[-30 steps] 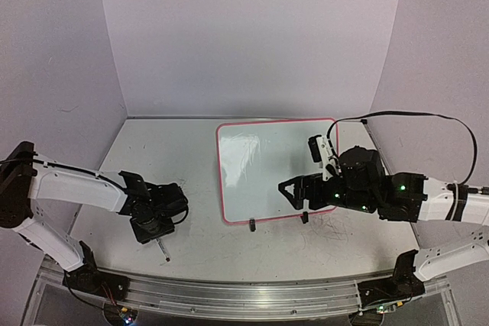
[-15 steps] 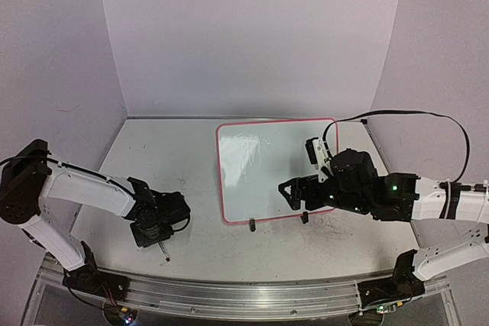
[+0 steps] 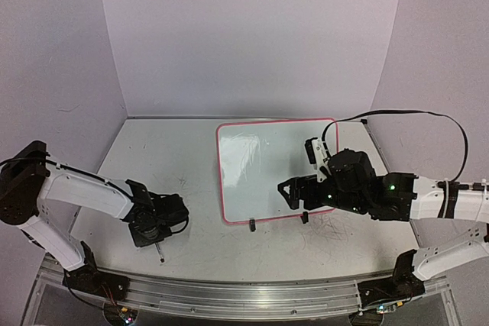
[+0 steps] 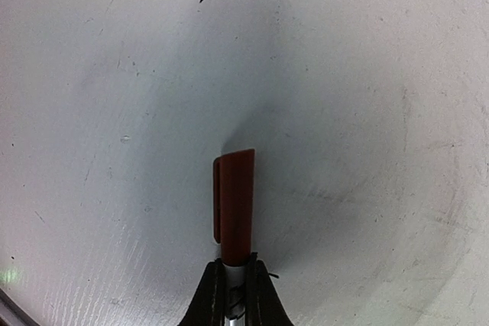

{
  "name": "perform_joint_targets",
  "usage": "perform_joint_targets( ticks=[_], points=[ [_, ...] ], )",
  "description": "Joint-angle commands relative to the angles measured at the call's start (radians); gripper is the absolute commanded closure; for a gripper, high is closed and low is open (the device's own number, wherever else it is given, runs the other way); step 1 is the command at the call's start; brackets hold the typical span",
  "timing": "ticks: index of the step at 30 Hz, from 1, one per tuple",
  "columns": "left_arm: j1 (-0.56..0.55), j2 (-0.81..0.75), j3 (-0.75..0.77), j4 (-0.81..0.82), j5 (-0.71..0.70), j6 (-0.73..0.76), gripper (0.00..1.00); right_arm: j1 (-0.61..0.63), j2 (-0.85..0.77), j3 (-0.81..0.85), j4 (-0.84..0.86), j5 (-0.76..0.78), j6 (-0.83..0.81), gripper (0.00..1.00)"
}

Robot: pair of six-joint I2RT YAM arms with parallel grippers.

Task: Write a sentence on the whiteboard
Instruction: Pick up the whiteboard marker from the corner of the board, then pass from the left arm to the right

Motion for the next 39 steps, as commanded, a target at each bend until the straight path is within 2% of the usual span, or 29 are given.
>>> perform_joint_targets(
  ticks=[1, 4, 12, 19, 23, 27, 39],
  points=[
    [0.003, -0.009, 0.012, 0.056, 0.020, 0.044, 0.97, 0.003, 0.027, 0.056, 0.017, 0.037, 0.015, 0.05],
    [0.002, -0.055, 0.021, 0.056, 0.028, 0.065, 1.00, 0.003, 0.044, 0.064, 0.018, 0.041, 0.027, 0.05],
    [0.003, -0.244, 0.085, 0.058, -0.011, 0.160, 1.00, 0.004, 0.082, 0.093, 0.018, 0.026, 0.056, 0.05],
    [0.002, -0.363, 0.195, 0.090, -0.057, 0.331, 1.00, 0.004, 0.128, 0.135, 0.040, -0.013, 0.084, 0.05],
    [0.002, -0.454, 0.189, 0.202, -0.049, 0.415, 1.00, 0.005, 0.158, 0.149, 0.127, -0.083, 0.109, 0.05],
    [0.002, -0.523, 0.138, 0.386, -0.003, 0.499, 1.00, 0.008, 0.205, 0.142, 0.272, -0.174, 0.145, 0.05],
    [-0.001, -0.584, -0.005, 0.854, 0.151, 0.623, 1.00, 0.098, 0.481, 0.329, 0.490, -0.326, 0.282, 0.08]
  ],
)
